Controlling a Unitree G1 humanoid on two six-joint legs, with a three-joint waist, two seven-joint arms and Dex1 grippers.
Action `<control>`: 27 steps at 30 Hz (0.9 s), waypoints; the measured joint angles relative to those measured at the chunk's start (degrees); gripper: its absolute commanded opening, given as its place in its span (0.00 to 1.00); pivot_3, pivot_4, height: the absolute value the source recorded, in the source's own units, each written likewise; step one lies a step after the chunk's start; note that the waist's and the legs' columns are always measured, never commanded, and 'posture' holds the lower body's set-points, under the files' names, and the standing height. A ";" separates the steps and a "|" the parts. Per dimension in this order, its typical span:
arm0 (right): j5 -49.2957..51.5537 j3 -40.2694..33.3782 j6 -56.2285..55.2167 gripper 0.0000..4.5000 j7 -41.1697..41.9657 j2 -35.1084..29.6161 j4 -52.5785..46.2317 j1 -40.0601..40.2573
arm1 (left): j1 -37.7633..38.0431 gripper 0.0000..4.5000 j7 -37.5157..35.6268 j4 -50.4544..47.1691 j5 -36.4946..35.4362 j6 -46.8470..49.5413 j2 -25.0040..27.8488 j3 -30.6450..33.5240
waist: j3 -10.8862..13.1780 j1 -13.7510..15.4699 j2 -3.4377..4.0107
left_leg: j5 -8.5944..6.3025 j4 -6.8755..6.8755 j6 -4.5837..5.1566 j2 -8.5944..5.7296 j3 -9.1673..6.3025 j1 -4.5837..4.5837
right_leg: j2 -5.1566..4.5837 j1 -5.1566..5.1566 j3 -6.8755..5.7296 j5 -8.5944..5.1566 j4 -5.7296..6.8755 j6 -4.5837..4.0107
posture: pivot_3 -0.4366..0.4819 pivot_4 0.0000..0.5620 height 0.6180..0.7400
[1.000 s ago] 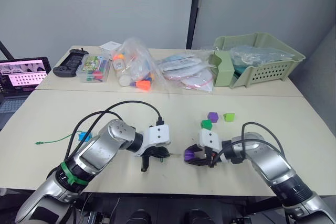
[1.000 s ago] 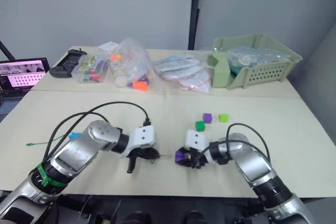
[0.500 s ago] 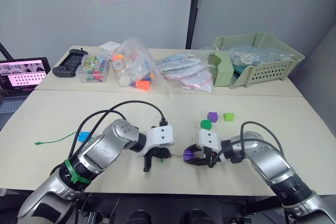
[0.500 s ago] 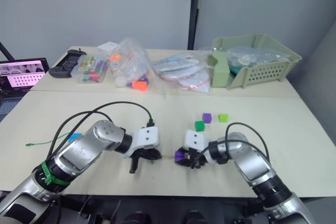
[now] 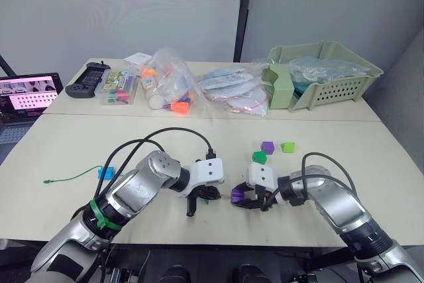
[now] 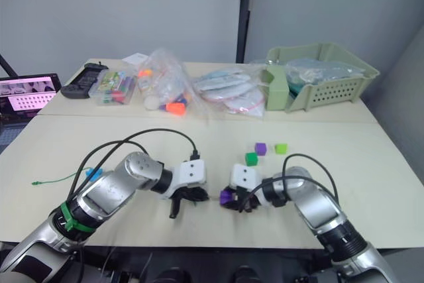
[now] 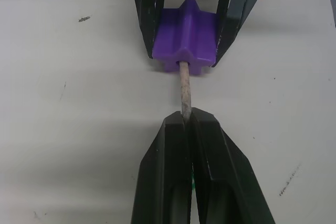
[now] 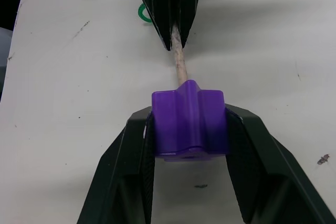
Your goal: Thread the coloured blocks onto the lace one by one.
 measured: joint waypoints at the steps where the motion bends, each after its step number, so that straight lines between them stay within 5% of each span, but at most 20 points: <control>1: -0.01 -0.04 0.16 0.31 -0.03 -0.07 -0.14 0.05 | 0.00 0.00 0.04 0.07 0.00 0.00 -0.13 0.00 | 0.00 0.01 0.00 | 0.00 0.01 0.00 0.00 0.00 0.00 | 0.00 0.00 0.00 0.00 0.00 0.00 | 0.48 0.27 1.00; 27: 0.50 -0.87 0.21 0.31 -0.99 -1.15 -1.43 2.05 | 0.94 0.00 1.19 -3.91 -1.03 2.76 1.90 0.86 | 0.00 0.30 0.00 | 0.00 0.06 0.00 -0.03 -0.01 -0.03 | -0.04 0.02 0.00 0.00 -0.02 0.01 | 0.48 0.27 1.00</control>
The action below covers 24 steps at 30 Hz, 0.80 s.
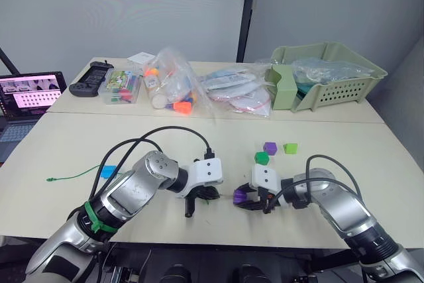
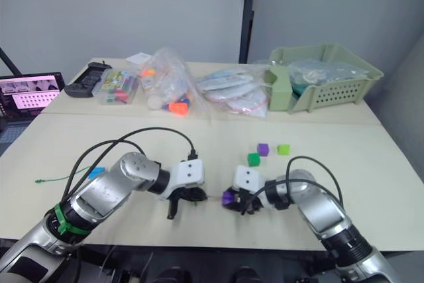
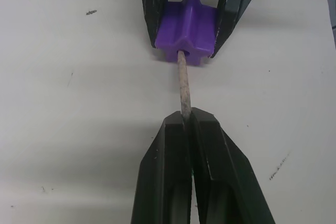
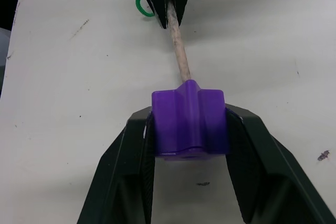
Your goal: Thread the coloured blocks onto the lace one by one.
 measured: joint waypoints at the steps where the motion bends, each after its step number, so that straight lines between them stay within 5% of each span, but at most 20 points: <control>1: 0.02 0.01 0.05 0.31 0.00 0.01 -0.01 -0.02 | 0.22 0.00 0.12 0.04 -0.22 -0.01 -0.40 0.00 | 0.00 -0.01 0.00 | 0.00 0.00 0.00 0.00 0.00 0.00 | 0.00 0.00 0.00 0.00 0.00 0.00 | 0.48 0.27 1.00; 24: -0.02 0.08 4.38 0.31 -1.57 0.74 -3.00 0.18 | -0.41 0.00 -0.12 8.78 0.55 -4.15 -7.43 -1.18 | 0.00 -0.07 0.00 | 0.00 0.07 0.00 0.01 -0.02 -0.02 | 0.02 0.00 -0.02 0.00 0.03 0.00 | 0.48 0.27 1.00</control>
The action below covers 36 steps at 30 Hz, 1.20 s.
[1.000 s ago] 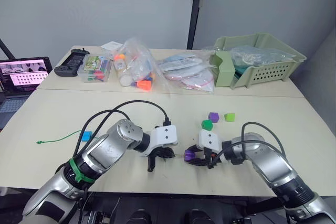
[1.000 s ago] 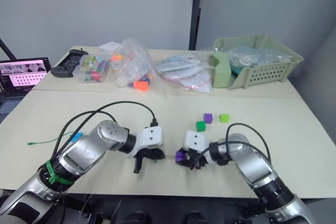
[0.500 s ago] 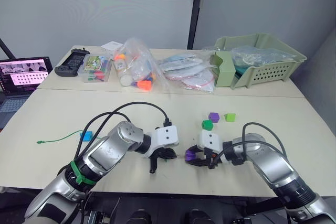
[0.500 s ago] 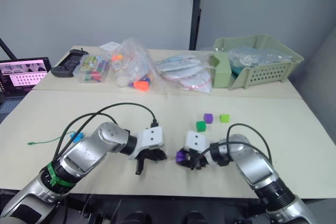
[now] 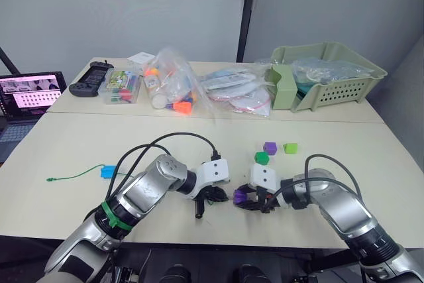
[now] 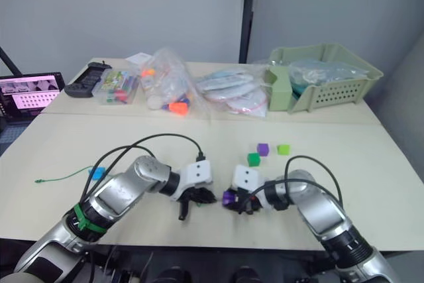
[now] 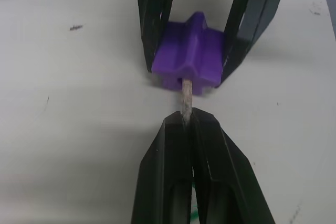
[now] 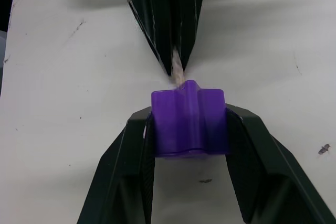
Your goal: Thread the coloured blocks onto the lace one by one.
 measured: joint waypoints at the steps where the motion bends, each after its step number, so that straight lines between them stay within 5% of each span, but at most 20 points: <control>1: 0.01 0.03 0.02 0.31 0.02 0.07 -0.02 0.00 | -0.02 0.00 -0.09 0.28 0.05 -0.39 -0.23 -0.03 | 0.00 -0.01 0.00 | 0.00 0.00 0.00 0.00 0.00 0.00 | 0.00 0.00 0.00 0.00 0.00 0.00 | 0.48 0.27 1.00; 21: -0.12 0.11 0.02 0.31 0.51 0.44 -0.17 0.09 | 4.23 0.00 -4.12 8.44 -0.07 -15.00 -2.93 4.22 | -0.01 0.02 0.01 | 0.00 0.02 0.00 0.00 -0.01 0.00 | -0.02 0.01 -0.01 0.00 0.01 0.00 | 0.48 0.27 1.00; 27: -0.69 0.16 -0.78 0.31 0.51 0.73 0.79 -0.09 | 4.39 0.43 -6.01 9.28 0.34 -22.03 -1.48 5.27 | -0.01 -0.05 0.01 | 0.00 0.02 0.00 0.02 0.00 0.05 | 0.00 0.04 -0.01 0.01 0.02 -0.01 | 0.48 0.27 1.00; 36: -1.52 0.45 -3.60 0.31 0.51 1.08 1.79 -0.02 | 6.27 0.43 -9.13 8.05 -0.08 -24.75 3.37 6.71 | -0.01 -0.59 0.01 | 0.00 0.02 0.00 0.04 0.00 0.07 | 0.03 0.00 0.00 0.00 0.11 -0.01 | 0.48 0.27 1.00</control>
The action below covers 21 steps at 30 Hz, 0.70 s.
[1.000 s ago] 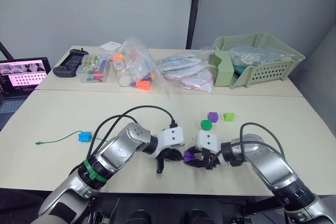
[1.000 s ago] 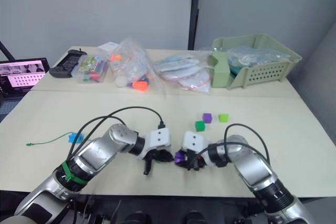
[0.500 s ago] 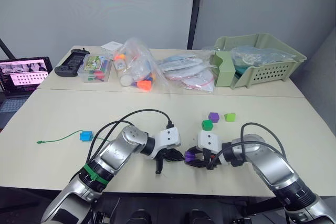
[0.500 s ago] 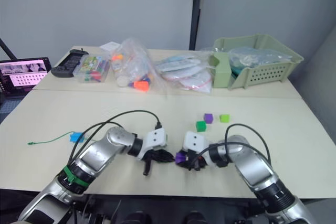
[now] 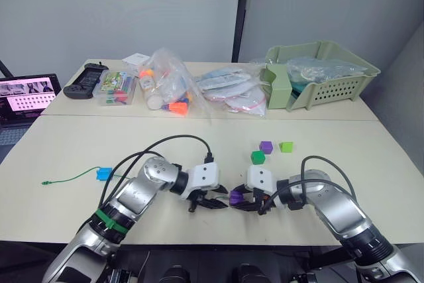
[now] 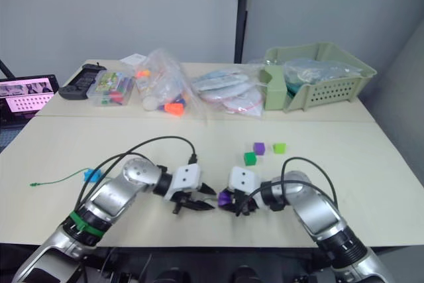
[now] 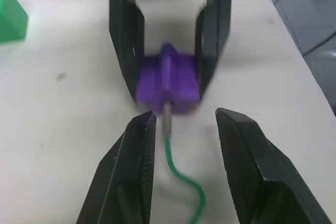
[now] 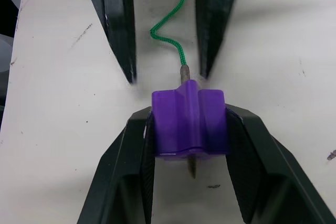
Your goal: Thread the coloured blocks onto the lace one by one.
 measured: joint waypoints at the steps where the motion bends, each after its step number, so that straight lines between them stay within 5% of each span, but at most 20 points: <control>1: -0.07 -0.01 -0.24 0.31 0.07 -0.09 0.08 0.00 | 0.24 0.43 0.01 0.00 0.01 -0.23 0.48 0.37 | 0.00 0.08 0.00 | 0.00 0.01 0.00 0.00 0.00 0.00 | 0.00 0.00 0.00 0.00 -0.01 0.00 | 0.48 0.27 1.00; 11: -0.07 -0.16 -1.17 0.31 0.87 -0.90 0.19 0.18 | 4.25 0.43 1.93 2.51 0.42 -4.95 2.08 3.38 | 0.00 0.45 0.00 | 0.00 0.04 0.00 -0.01 0.02 0.00 | -0.03 0.01 0.00 0.00 -0.01 0.00 | 0.48 0.27 1.00; 17: -0.07 -0.16 -0.86 0.31 0.78 -0.90 0.02 0.18 | 4.40 0.03 2.17 4.34 0.38 -7.16 0.90 3.70 | 0.00 0.46 0.00 | 0.00 0.04 0.00 -0.01 0.02 0.00 | -0.03 0.02 0.00 0.00 -0.01 0.00 | 0.48 0.27 1.00; 21: -0.09 -0.31 -0.68 0.31 0.62 -0.92 -0.30 0.48 | 4.98 0.02 2.26 4.63 0.28 -8.02 -0.08 3.90 | 0.00 0.50 0.00 | 0.00 0.03 0.00 -0.01 0.02 0.00 | -0.04 0.02 0.00 0.00 -0.02 0.00 | 0.48 0.27 1.00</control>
